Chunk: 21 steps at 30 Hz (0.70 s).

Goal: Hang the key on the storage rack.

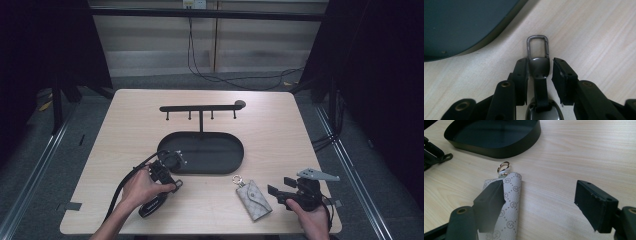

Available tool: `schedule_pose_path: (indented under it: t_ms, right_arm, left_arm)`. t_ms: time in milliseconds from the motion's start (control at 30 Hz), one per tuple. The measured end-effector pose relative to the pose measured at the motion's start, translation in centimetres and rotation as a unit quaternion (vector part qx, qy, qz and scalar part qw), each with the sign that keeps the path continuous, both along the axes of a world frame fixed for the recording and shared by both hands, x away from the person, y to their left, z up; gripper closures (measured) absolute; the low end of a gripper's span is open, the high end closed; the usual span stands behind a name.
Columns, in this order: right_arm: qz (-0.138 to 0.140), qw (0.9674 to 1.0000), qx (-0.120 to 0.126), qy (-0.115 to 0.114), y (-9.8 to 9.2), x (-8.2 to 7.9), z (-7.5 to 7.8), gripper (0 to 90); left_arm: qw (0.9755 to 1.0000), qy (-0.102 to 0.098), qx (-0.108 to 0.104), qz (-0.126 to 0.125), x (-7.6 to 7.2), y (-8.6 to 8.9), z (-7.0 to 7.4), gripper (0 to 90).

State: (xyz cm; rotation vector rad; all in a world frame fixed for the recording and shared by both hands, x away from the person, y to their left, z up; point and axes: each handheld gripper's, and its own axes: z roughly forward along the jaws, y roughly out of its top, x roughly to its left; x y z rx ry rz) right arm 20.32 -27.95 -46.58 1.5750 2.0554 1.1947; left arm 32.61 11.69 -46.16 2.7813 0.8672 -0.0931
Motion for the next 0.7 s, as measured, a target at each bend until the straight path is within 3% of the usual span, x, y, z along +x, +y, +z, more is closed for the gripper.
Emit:
schedule_pose_path:
  t_ms: [167, 500, 700]
  right_arm:
    - [0.000, 1.0000, 0.000, 0.000, 0.02, 0.01, 0.00, 23.6]
    - [-0.003, 1.0000, 0.005, -0.002, -0.04, -0.03, 0.05, 23.6]
    - [-0.002, 1.0000, 0.005, -0.004, -0.08, -0.07, 0.07, 23.7]
  left_arm:
    - [1.0000, 0.007, 0.007, 0.000, -0.05, 0.01, -0.31, 67.2]
    - [0.9999, -0.002, 0.015, -0.006, -0.09, -0.14, -0.30, 68.9]
    - [0.9995, 0.008, 0.032, -0.001, 0.17, -0.65, -0.24, 69.9]
